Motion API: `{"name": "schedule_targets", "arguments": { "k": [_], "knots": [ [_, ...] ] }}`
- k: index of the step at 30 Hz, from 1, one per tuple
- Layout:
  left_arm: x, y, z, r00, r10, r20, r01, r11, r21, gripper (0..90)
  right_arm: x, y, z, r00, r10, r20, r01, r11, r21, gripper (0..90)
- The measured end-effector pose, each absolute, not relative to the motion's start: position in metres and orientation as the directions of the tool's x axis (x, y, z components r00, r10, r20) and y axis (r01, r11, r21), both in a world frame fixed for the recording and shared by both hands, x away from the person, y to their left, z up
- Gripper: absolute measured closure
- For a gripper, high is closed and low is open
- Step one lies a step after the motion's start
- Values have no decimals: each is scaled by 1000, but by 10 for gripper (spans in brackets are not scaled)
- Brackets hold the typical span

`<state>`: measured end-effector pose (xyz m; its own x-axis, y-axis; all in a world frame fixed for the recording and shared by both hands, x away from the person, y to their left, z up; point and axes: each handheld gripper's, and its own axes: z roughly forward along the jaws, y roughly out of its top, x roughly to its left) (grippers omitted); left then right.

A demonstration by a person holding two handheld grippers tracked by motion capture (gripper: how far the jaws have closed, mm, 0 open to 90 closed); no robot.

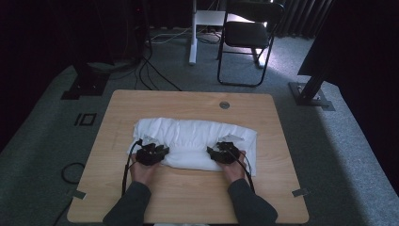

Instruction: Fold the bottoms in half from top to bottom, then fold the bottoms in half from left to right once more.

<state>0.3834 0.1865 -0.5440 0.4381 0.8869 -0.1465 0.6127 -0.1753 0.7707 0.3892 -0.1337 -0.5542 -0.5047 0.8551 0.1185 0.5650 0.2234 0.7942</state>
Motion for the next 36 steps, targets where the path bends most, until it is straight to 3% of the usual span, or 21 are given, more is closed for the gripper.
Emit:
{"name": "schedule_targets", "arguments": {
  "k": [3,6,7,16,26,36],
  "knots": [
    [394,199,-538,350,927,-133,625,-125,770,495,400,-125,-554,-494,864,99,568,235,789,470],
    [402,220,-535,285,946,-152,641,-70,765,455,405,-125,-555,-499,860,109,576,235,783,471],
    [404,225,-536,277,946,-168,650,-56,758,399,409,-127,-555,-510,852,119,578,237,781,473],
    [412,254,-547,194,964,-181,686,-1,727,303,416,-128,-555,-530,839,120,577,254,776,476],
    [413,269,-547,136,966,-218,662,74,745,205,416,-129,-556,-531,838,129,577,245,779,477],
    [418,276,-553,115,963,-243,662,108,742,179,415,-130,-557,-530,837,137,573,234,785,478]
  ]
}}
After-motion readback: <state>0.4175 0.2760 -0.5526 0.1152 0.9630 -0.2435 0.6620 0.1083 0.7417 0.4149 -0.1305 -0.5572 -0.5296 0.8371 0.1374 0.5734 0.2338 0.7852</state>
